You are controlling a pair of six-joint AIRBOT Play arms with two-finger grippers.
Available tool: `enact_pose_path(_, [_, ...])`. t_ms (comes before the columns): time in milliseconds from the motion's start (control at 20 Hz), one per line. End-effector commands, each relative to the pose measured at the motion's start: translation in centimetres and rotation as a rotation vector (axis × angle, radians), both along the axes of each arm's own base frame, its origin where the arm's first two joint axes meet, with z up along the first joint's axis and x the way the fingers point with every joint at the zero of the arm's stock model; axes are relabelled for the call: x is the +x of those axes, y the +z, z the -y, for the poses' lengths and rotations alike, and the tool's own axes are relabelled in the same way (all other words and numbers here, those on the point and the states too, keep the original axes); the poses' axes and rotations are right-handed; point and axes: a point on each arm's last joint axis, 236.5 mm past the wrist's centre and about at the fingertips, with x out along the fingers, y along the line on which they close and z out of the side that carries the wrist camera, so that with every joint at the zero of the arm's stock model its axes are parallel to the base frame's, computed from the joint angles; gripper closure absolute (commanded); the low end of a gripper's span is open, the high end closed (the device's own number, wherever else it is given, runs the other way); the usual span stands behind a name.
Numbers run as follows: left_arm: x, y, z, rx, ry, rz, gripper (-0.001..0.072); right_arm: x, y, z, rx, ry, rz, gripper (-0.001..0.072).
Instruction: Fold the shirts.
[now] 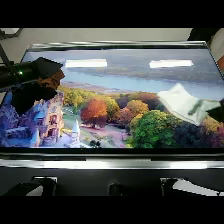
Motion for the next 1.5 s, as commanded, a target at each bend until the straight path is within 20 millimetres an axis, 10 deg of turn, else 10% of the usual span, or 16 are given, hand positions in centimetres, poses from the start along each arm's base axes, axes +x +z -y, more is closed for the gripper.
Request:
enact_pose_path(0, [0.0, 0.0, 0.0, 0.001, -0.001, 0.001, 0.0676, -10.4, -3.2, 3.3, -0.006, -0.121, -0.293, 0.0662])
enact_pose_path(350, [-0.1, -0.2, 0.1, 0.004, -0.009, -0.007, 0.0676, -20.5, -10.2, -0.5, -0.025, -0.101, -0.649, 0.0662])
enact_pose_path(700, [-0.1, -0.2, 0.1, 0.004, -0.008, -0.007, 0.0676, -21.7, -10.6, 0.3, -0.062, -0.138, -0.704, 0.0645])
enact_pose_path(800, [-0.1, -0.2, 0.1, 0.003, -0.006, -0.005, 0.0676, -21.4, -10.1, -0.1, -0.036, -0.139, -0.696, 0.0245])
enact_pose_path(950, [0.3, 1.3, -0.4, -0.003, 0.014, 0.035, 0.0677, -20.7, -5.4, 1.7, -0.074, -0.14, -0.684, 0.0233])
enact_pose_path(1050, [0.7, 3.9, -1.6, 0.02, 0.049, 0.104, 0.0678, -18.1, 0.0, 6.0, -0.231, -0.163, -0.572, 0.0234])
enact_pose_path(1200, [2.7, 4.2, -6.5, 0.232, 0.223, 0.125, 0.0679, -7.7, 11.9, 10.7, -0.581, -0.128, -0.135, 0.025])
enact_pose_path(1300, [3.6, -0.1, -11.4, 0.442, 0.381, -0.001, 0.0679, -0.6, 17.0, 7.6, -0.714, -0.01, 0.066, 0.0251])
enact_pose_path(1450, [1.0, -10.5, -14.6, 0.673, 0.408, -0.368, 0.0577, 5.3, 14.2, -4.4, -0.655, 0.303, 0.075, 0.0233])
